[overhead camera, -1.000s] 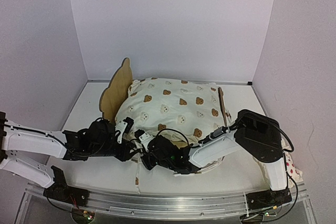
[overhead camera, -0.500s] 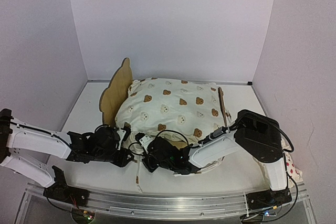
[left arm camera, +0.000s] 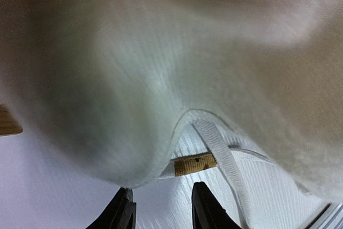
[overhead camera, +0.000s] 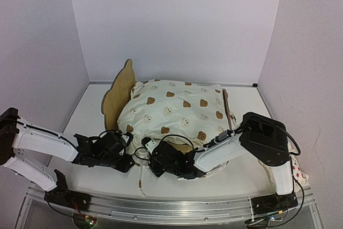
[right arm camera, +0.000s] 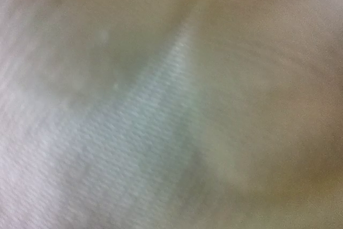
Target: Set up the pet bed
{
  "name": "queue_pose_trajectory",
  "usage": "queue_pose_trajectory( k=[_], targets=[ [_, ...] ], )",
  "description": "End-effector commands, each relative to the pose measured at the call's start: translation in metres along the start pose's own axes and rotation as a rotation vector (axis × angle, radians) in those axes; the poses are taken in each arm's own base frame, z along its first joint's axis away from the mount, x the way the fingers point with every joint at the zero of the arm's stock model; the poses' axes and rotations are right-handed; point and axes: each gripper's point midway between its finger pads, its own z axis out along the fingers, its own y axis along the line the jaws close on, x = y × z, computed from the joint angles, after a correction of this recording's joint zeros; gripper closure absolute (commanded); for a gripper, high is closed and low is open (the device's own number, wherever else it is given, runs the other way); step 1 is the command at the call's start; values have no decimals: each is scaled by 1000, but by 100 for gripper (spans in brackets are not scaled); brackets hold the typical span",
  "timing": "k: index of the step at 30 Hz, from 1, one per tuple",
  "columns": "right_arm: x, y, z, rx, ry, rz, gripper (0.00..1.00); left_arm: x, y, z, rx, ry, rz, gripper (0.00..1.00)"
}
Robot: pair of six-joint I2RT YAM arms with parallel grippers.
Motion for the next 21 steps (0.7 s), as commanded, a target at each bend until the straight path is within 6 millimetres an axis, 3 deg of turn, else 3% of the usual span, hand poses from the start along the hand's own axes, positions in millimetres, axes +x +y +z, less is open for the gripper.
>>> queue_pose_trajectory(
  k=[1, 6, 17, 21],
  targets=[
    [-18, -6, -16, 9, -36, 24, 90, -18, -3, 0, -39, -48, -20, 62],
    [-15, -6, -18, 8, -31, 27, 90, -19, 0, 7, -74, -44, -17, 61],
    [-12, -10, -22, 16, -27, 28, 91, -1, 4, 15, -136, 26, -19, 62],
    [-13, -11, -23, 17, -28, 29, 91, 8, 8, 20, -173, 59, -19, 69]
  ],
)
